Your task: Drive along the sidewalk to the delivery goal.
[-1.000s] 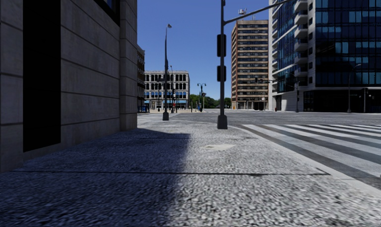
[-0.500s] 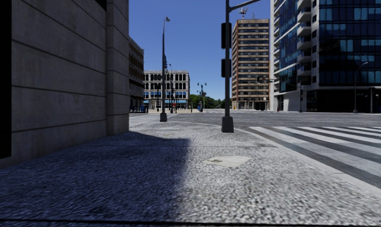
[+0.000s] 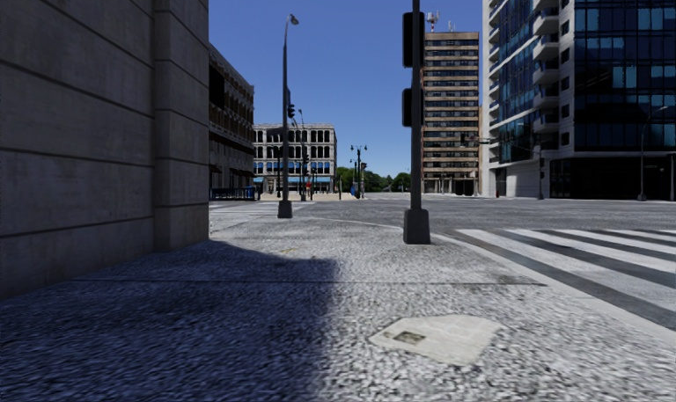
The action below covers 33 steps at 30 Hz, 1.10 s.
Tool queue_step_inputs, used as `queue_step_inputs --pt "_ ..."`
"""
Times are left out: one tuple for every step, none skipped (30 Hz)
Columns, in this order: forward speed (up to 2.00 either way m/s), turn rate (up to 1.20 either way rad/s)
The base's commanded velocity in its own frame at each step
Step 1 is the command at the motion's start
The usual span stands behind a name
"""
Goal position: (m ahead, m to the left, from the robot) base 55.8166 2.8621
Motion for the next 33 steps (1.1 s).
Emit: queue_step_inputs --pt "2.0 0.0" --pt "2.0 0.0" --pt "2.0 0.0" --pt "2.0 0.0" --pt "2.0 0.0" --pt "2.0 0.0" --pt "2.0 0.0" --pt "2.0 0.0" --pt "2.0 0.0" --pt "2.0 0.0" --pt "2.0 0.0" --pt "2.0 0.0" --pt "2.0 0.0" --pt "2.0 0.0" --pt "2.0 0.0" --pt "2.0 0.0" --pt "2.0 0.0" --pt "2.0 0.0" --pt "2.0 0.0" --pt "2.0 0.06" --pt "2.0 0.12" --pt "2.0 0.14" --pt "2.0 0.14" --pt "2.0 0.14" --pt "2.0 0.18" --pt "2.0 0.2" --pt "2.0 0.22" --pt "2.0 0.22" --pt "2.0 0.22" --pt "2.0 0.24" --pt "2.0 0.26" --pt "2.0 0.26" --pt "2.0 0.26"
